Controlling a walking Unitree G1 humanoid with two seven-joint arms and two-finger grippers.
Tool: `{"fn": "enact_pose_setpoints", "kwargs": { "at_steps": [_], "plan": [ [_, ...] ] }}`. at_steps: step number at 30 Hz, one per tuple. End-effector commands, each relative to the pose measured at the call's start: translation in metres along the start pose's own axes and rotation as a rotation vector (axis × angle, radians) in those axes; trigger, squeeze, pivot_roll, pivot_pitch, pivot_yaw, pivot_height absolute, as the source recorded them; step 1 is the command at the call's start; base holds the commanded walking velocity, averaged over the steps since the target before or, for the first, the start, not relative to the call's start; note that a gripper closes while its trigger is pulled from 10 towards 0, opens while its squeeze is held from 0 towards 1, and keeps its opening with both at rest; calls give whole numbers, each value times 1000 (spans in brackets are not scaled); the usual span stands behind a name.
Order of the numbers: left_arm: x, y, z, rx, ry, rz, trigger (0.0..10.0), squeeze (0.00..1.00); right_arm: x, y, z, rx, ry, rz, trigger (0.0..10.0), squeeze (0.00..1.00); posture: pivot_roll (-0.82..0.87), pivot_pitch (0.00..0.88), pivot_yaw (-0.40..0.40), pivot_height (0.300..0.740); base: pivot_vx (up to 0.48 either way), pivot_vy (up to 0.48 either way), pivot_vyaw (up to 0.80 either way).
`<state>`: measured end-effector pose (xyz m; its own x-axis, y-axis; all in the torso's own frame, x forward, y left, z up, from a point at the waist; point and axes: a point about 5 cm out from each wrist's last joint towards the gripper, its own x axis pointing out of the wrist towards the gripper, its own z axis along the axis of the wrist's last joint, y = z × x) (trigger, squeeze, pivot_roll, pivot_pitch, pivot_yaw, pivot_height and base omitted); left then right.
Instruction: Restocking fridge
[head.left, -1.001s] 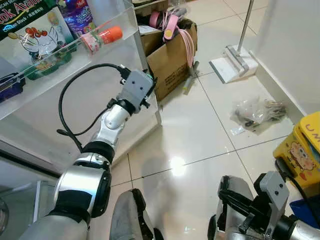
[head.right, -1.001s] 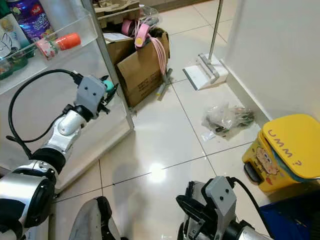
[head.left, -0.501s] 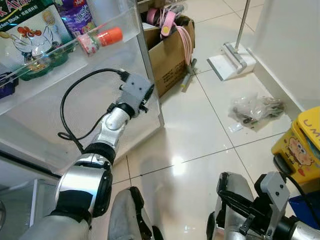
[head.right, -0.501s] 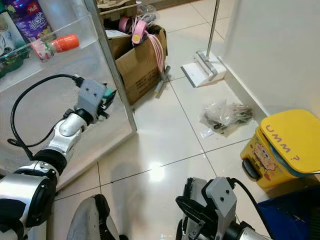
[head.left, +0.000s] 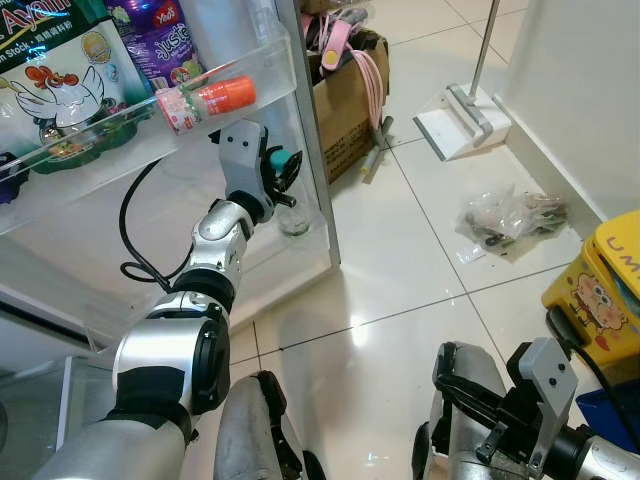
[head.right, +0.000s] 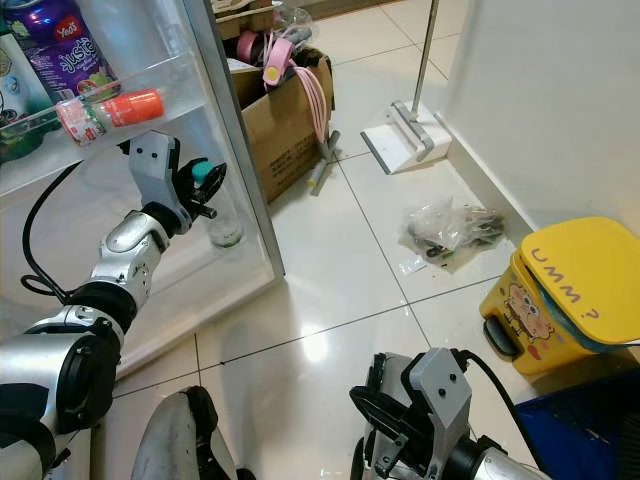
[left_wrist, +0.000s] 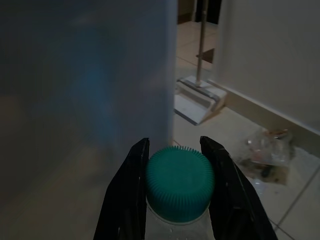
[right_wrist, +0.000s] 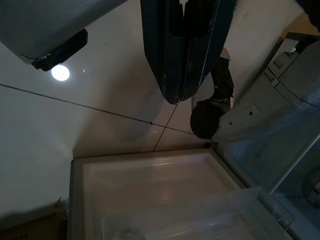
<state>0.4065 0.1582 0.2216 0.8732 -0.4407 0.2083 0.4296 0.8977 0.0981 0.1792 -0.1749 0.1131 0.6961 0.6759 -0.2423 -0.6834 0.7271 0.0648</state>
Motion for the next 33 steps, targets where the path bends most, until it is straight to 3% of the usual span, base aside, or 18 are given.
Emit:
{"fn": "enact_pose_setpoints", "kwargs": {
  "at_steps": [1, 11, 26, 28, 29, 33],
  "plan": [
    [2, -5, -3, -41, 11, -30, 10000, 0, 1, 4, -6, 21, 22, 13, 10000, 0, -173, 334, 118, 417, 0, 0, 0],
    [2, -13, -6, -79, -5, -93, 10000, 0, 1, 3, -5, 17, 21, 9, 10000, 0, -176, 330, 119, 417, 0, 0, 0],
    [1, -16, -11, -65, 29, -115, 10000, 12, 2, 3, -2, 19, -2, 12, 10000, 0, -174, 325, 123, 417, 0, 0, 0],
    [0, -16, -11, -62, 30, -115, 10000, 35, 2, 3, -1, 19, -5, 14, 10000, 0, -174, 323, 124, 417, 0, 0, 0],
    [0, -15, -11, -60, 31, -115, 10000, 275, 2, 3, 0, 20, -11, 17, 10000, 0, -174, 322, 125, 417, 0, 0, 0],
    [1, -16, -12, -51, 35, -116, 10000, 235, 3, 4, 7, 2, -39, 30, 10000, 0, -173, 318, 126, 417, 0, 0, 0]
  ]
}}
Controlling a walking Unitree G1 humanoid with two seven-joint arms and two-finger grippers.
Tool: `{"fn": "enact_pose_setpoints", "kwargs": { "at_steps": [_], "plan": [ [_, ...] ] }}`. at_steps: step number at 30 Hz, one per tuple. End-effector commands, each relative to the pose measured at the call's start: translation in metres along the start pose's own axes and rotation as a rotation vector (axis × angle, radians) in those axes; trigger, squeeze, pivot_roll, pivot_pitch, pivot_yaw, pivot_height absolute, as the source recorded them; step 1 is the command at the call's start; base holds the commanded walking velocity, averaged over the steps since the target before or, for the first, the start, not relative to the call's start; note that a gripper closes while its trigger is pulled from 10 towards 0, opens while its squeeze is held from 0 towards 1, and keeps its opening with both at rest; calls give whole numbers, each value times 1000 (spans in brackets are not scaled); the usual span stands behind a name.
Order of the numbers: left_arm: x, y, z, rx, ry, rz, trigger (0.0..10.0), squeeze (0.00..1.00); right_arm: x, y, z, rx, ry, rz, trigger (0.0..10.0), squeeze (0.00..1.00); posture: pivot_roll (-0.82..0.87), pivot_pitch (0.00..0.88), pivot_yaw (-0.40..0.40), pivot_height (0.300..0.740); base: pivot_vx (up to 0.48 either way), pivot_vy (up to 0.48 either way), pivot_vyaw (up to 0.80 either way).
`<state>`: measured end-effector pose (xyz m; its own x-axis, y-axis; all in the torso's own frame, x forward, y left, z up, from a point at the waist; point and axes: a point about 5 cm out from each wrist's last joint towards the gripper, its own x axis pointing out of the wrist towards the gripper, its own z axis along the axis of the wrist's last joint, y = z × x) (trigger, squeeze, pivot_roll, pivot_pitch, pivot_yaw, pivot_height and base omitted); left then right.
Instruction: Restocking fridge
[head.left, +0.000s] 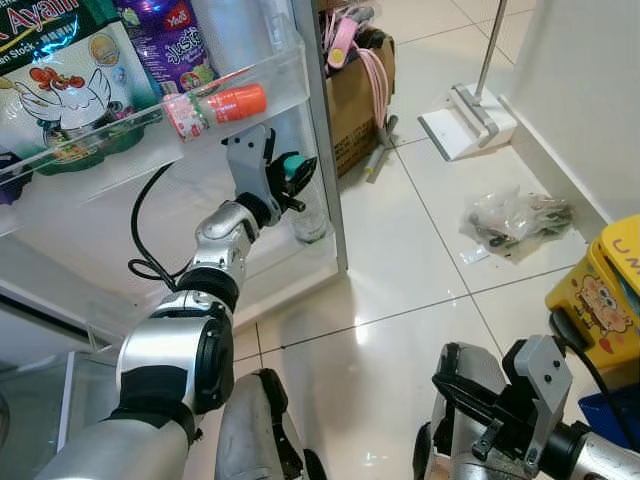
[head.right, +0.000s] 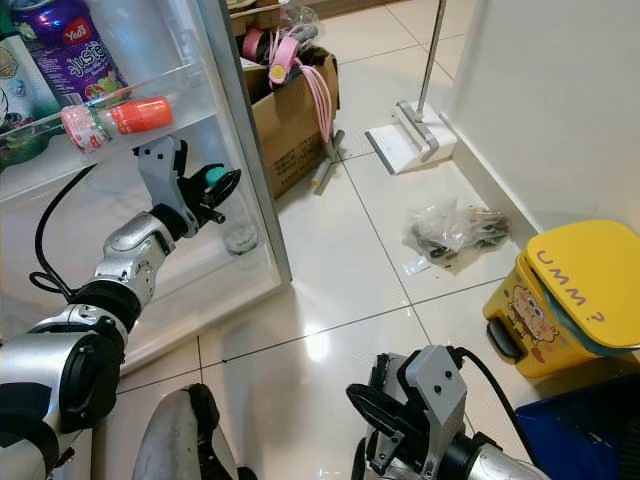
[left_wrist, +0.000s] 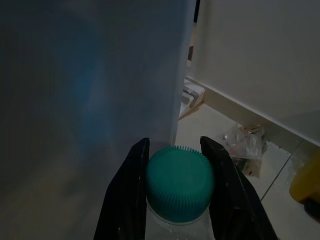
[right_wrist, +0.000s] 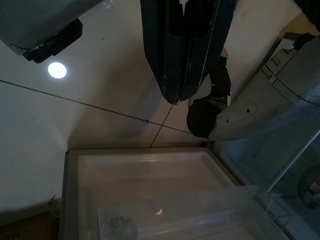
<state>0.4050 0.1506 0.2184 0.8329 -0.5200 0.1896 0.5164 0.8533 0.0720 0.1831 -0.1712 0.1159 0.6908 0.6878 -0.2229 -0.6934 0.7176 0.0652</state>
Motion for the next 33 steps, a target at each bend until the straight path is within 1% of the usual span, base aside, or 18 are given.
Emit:
{"fn": "enact_pose_setpoints", "kwargs": {
  "at_steps": [1, 3, 4, 5, 6, 12, 13, 23, 24, 28, 29, 31, 32, 33],
  "plan": [
    [0, -8, -9, -7, 26, -27, 10000, 212, -1, 4, 6, -3, -29, 22, 10000, 0, -173, 317, 126, 417, 0, 0, 0],
    [0, -8, -9, -7, 26, -27, 10000, 212, -1, 4, 6, -3, -29, 22, 10000, 0, -173, 317, 126, 417, 0, 0, 0],
    [0, -8, -10, -2, 30, -29, 10000, 20, -1, 5, 11, -14, -40, 34, 10000, 0, -173, 316, 126, 417, 0, 0, 0],
    [0, -8, -10, -2, 30, -29, 10000, 20, -1, 5, 11, -14, -40, 34, 10000, 0, -173, 316, 126, 417, 0, 0, 0],
    [0, -9, -11, 3, 37, -35, 10000, 0, -1, 6, 19, -34, -56, 60, 10000, 0, -174, 314, 125, 417, 0, 0, 0],
    [-1, -9, -13, 5, 46, -43, 10000, 0, -2, 13, 34, -75, -76, 132, 10000, 0, -174, 312, 125, 417, 0, 0, 0],
    [-2, -9, -14, 6, 49, -44, 10000, 0, -3, 15, 37, -95, -73, 151, 10000, 0, -174, 312, 125, 417, 0, 0, 0],
    [-2, -9, -14, 9, 57, -50, 10000, 0, -6, 16, 41, -115, -64, 159, 10000, 0, -175, 311, 124, 417, 0, 0, 0],
    [-2, -9, -14, 8, 57, -56, 10000, 1000, -8, 15, 42, -117, -55, 160, 10000, 0, -175, 310, 123, 417, 0, 0, 0],
    [-2, -8, -13, 20, 55, -53, 10000, 1000, -8, 15, 42, -117, -47, 162, 10000, 0, -175, 309, 123, 417, 0, 0, 0],
    [-2, -8, -12, 32, 54, -54, 10000, 922, -9, 15, 42, -117, -42, 165, 10000, 0, -175, 309, 121, 417, 0, 0, 0],
    [-2, -8, -12, 32, 54, -54, 10000, 922, -9, 15, 42, -117, -42, 165, 10000, 0, -175, 309, 121, 417, 0, 0, 0],
    [-2, -8, -12, 34, 54, -57, 10000, 443, -9, 16, 42, -117, -40, 167, 10000, 0, -175, 309, 121, 417, 0, 0, 0],
    [-2, -8, -12, 34, 54, -57, 10000, 443, -9, 16, 42, -117, -40, 167, 10000, 0, -175, 309, 121, 417, 0, 0, 0]
  ]
}}
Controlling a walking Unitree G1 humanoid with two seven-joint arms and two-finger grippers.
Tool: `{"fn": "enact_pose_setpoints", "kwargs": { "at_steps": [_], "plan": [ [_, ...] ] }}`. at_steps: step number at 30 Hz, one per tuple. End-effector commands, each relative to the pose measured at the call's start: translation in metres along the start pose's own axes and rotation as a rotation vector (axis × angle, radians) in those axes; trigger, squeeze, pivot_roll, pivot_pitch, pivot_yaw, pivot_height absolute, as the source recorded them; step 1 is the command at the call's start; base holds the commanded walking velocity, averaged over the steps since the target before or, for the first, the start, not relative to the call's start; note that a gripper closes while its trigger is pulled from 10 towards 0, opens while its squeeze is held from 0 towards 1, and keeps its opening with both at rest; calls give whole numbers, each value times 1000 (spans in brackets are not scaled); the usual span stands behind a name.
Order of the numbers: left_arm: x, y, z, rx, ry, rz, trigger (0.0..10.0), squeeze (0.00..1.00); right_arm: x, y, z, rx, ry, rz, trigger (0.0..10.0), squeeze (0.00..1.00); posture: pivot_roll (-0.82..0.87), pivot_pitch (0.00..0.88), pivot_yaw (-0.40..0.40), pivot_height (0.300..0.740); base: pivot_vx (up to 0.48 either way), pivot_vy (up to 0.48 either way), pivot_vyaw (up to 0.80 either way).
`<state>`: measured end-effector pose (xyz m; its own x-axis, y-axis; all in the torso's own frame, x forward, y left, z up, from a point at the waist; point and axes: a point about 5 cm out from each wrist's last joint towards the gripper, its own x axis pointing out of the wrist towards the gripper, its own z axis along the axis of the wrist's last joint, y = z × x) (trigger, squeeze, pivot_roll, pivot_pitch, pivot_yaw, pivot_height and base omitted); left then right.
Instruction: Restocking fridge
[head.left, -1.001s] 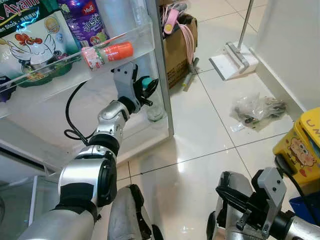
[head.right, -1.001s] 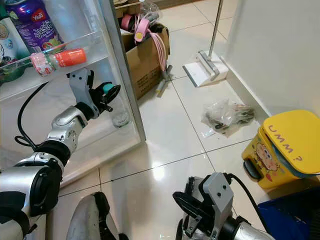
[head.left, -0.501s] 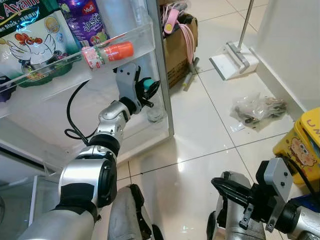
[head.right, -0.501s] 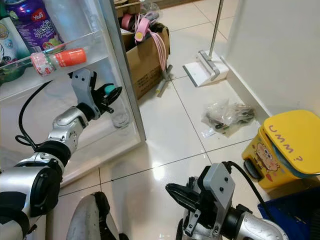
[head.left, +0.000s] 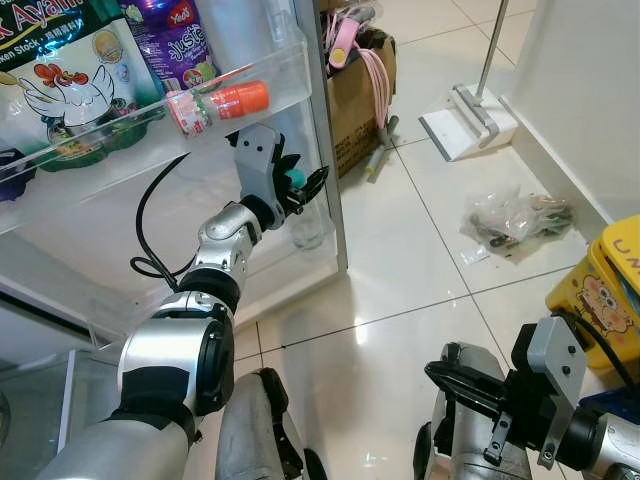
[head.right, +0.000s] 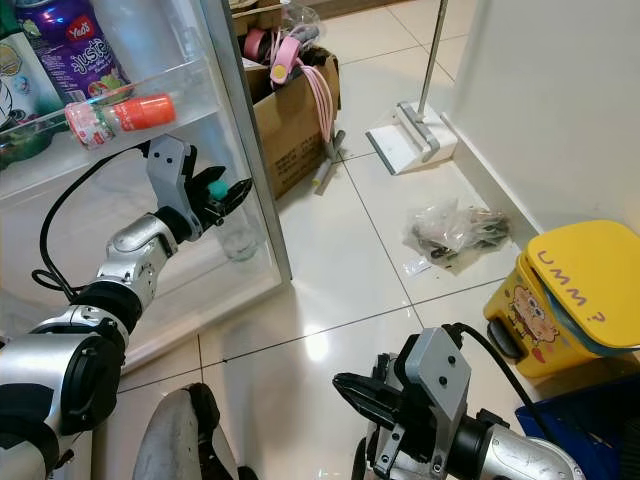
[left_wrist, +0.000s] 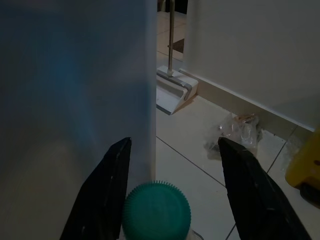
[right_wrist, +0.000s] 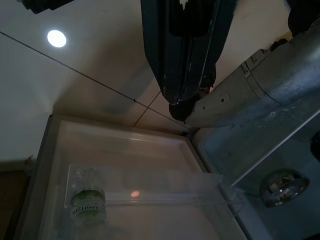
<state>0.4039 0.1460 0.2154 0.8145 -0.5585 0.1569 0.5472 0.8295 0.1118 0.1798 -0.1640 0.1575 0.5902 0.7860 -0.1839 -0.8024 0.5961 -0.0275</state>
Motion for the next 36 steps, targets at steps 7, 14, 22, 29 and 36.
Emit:
{"fn": "enact_pose_setpoints", "kwargs": {
  "at_steps": [7, 14, 22, 29, 36],
  "plan": [
    [-4, 8, 9, -16, -46, -29, 10000, 0, -1, 6, 2, 9, 0, 28, 10000, 0, -174, 297, 121, 417, 0, 0, 0],
    [-11, 19, 34, -67, -154, -177, 10000, 0, 0, 3, -1, 11, 7, 23, 10000, 0, -167, 285, 126, 417, 0, 0, 0],
    [-25, 32, 45, -12, -167, -255, 10000, 0, 2, 1, 0, 5, 0, 14, 10000, 0, -163, 270, 130, 417, 0, 0, 0],
    [-39, 37, 41, 13, -150, -334, 10000, 0, 5, -2, -1, -2, -6, 10, 10000, 0, -142, 261, 129, 417, 0, 0, 0],
    [-45, 28, 13, 72, -46, -317, 10000, 0, 7, -3, 0, -4, -9, 9, 10000, 0, -144, 265, 127, 417, 0, 0, 0]
  ]
}}
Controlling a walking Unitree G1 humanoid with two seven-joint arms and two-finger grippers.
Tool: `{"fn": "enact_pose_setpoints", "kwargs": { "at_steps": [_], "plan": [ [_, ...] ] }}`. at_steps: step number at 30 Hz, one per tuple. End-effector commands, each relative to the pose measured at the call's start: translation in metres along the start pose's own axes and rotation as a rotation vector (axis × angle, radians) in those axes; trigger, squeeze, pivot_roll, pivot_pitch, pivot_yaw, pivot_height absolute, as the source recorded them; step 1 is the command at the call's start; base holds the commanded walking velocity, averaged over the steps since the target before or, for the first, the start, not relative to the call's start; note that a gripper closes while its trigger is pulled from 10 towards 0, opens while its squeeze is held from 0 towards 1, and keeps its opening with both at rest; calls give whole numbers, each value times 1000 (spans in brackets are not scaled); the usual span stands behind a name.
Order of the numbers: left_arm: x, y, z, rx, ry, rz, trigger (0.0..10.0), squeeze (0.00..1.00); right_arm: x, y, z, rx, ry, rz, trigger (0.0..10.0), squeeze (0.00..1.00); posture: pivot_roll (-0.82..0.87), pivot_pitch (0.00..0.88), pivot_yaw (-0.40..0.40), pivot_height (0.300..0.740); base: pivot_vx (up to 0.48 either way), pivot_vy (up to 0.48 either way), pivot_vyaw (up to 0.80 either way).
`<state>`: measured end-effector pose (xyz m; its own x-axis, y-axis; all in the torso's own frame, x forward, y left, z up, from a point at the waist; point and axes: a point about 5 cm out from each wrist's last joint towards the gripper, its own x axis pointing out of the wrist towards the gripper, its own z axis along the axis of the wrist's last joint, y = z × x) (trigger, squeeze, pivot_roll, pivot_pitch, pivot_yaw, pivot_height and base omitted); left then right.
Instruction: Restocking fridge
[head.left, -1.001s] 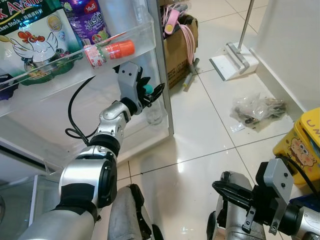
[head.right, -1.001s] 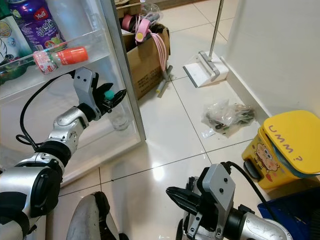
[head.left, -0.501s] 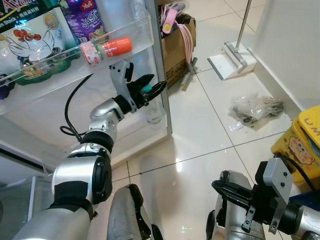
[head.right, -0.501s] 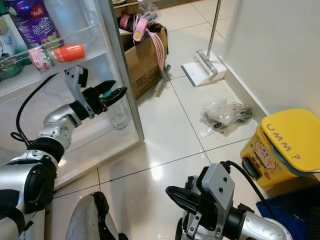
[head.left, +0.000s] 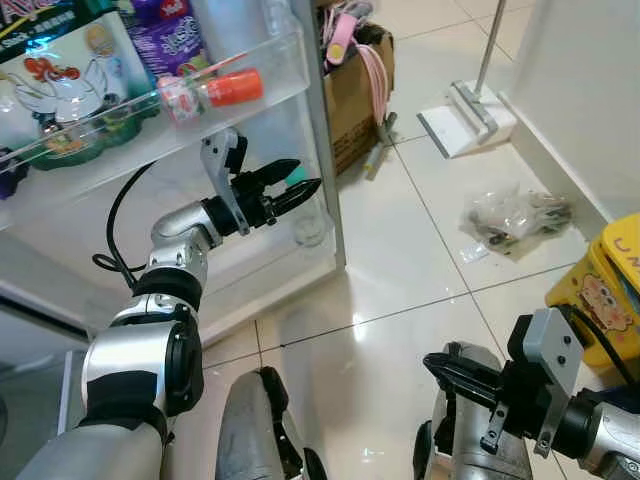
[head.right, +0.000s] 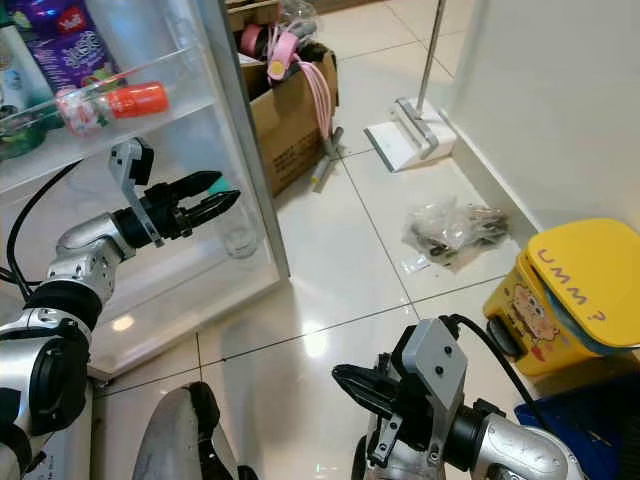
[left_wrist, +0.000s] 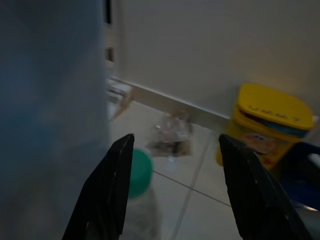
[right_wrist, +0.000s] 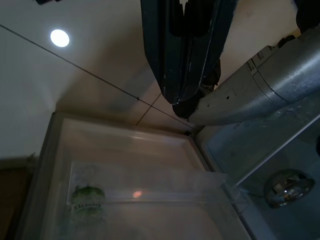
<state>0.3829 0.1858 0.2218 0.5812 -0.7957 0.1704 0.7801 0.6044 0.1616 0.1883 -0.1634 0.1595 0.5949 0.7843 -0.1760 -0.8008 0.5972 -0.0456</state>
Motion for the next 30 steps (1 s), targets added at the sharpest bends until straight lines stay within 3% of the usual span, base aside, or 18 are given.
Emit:
{"fn": "enact_pose_setpoints", "kwargs": {
  "at_steps": [1, 3, 6, 10, 20, 22, 25, 28, 30],
  "plan": [
    [-8, 4, 3, 74, 26, 10, 10000, 0, 2, 4, -3, 14, -1, 14, 10000, 0, -144, 265, 127, 417, 0, 0, 0],
    [-10, 2, -7, 101, 57, 68, 10000, 0, 1, 4, -3, 15, 0, 13, 10000, 0, -145, 269, 127, 417, 0, 0, 0],
    [-9, 1, -11, 66, 15, 122, 10000, 0, 1, 5, -4, 16, 2, 13, 10000, 0, -147, 268, 127, 417, 0, 0, 0],
    [-11, -2, -16, 18, -29, 143, 10000, 0, 1, 4, -4, 15, 5, 10, 10000, 0, -149, 265, 128, 417, 0, 0, 0],
    [-24, -1, -18, 3, -83, 172, 10000, 0, 3, 2, -4, 12, 1, 8, 10000, 0, -142, 251, 133, 417, 0, 0, 0],
    [-30, 1, -17, 0, -98, 186, 10000, 0, 4, 1, -4, 11, -2, 8, 10000, 0, -140, 247, 134, 417, 0, 0, 0],
    [-53, 8, -15, -9, -118, 226, 10000, 0, 5, -1, -4, 7, -10, 4, 10000, 0, -134, 235, 136, 417, 0, 0, 0],
    [-59, 9, -15, -15, -118, 230, 10000, 0, 6, -2, -4, 6, -11, 3, 10000, 0, -131, 232, 135, 417, 0, 0, 0],
    [-70, 12, -15, -22, -123, 240, 10000, 0, 7, -3, -4, 5, -13, 4, 10000, 0, -120, 224, 134, 417, 0, 0, 0]
  ]
}}
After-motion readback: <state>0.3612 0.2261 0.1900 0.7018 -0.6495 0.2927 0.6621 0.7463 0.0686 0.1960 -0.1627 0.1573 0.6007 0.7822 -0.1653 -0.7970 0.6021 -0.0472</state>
